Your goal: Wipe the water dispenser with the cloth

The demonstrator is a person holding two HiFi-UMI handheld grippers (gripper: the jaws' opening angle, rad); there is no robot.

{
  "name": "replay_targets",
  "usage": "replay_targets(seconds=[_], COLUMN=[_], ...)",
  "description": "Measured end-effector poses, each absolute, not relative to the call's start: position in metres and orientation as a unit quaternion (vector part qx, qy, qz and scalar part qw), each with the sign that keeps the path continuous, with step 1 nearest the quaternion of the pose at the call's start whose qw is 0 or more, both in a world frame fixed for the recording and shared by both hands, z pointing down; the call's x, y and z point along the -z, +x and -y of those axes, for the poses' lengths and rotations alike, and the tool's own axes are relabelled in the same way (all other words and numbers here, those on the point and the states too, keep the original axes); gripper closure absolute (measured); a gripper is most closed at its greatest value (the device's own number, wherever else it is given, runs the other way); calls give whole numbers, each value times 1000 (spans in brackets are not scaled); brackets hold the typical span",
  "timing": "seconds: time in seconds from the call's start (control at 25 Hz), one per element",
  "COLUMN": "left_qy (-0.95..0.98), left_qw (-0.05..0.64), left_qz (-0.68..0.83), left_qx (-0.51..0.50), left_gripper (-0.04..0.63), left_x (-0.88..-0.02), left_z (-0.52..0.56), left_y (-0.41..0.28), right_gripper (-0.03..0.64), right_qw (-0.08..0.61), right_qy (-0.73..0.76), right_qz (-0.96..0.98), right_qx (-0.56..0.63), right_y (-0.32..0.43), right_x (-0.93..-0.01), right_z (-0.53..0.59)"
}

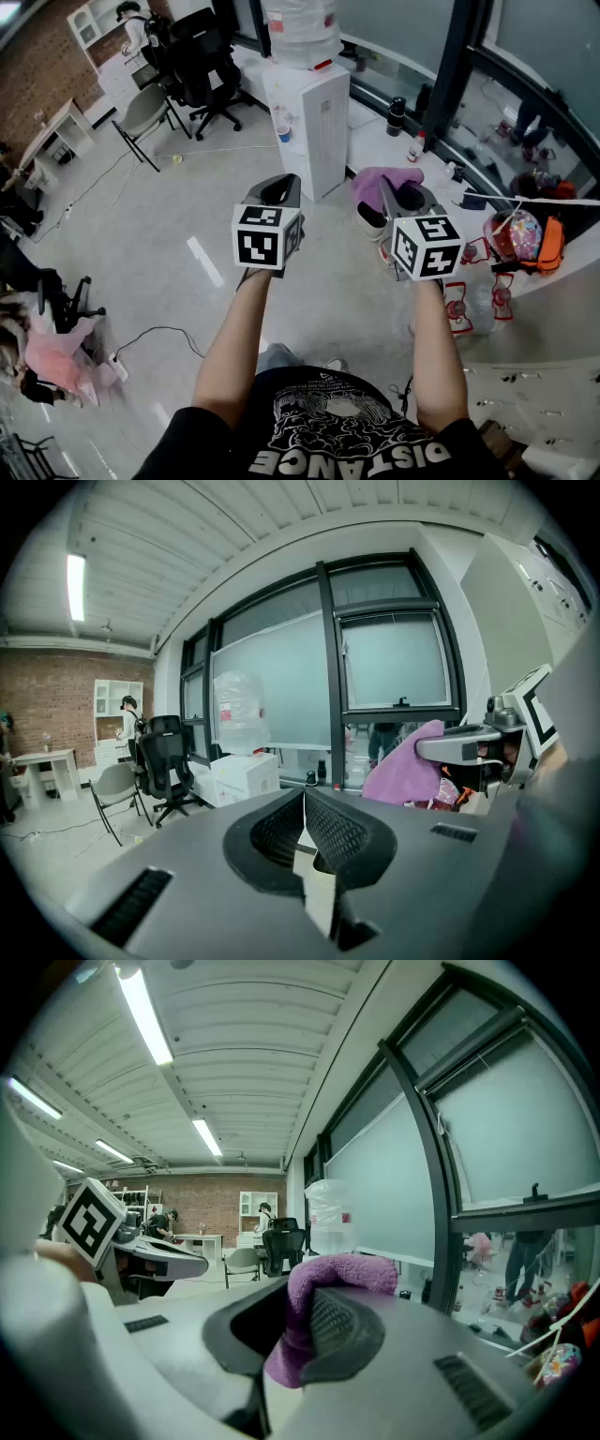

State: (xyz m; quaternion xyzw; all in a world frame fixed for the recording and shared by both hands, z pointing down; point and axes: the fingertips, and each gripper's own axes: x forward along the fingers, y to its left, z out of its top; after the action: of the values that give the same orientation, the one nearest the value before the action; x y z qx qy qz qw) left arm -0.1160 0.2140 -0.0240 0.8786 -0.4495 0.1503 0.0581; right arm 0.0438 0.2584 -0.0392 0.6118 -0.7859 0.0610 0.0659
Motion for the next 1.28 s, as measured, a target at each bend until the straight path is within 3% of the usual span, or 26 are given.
replay_targets(seconds=[0.56,1.28], left_qy=[885,908], left_qw=[63,77], left_qz=[435,385], left_qx=[-152,-148], left_gripper=[568,568], left_x=[10,8], left_z=[-176,29], left_y=[-115,-103], right_gripper=[575,575], right_qw=[73,89], right_qy=[609,628], right_qz=[786,768], right_qx=[-76,-85], right_y=[33,19], right_x=[21,29], right_z=[-223,-20])
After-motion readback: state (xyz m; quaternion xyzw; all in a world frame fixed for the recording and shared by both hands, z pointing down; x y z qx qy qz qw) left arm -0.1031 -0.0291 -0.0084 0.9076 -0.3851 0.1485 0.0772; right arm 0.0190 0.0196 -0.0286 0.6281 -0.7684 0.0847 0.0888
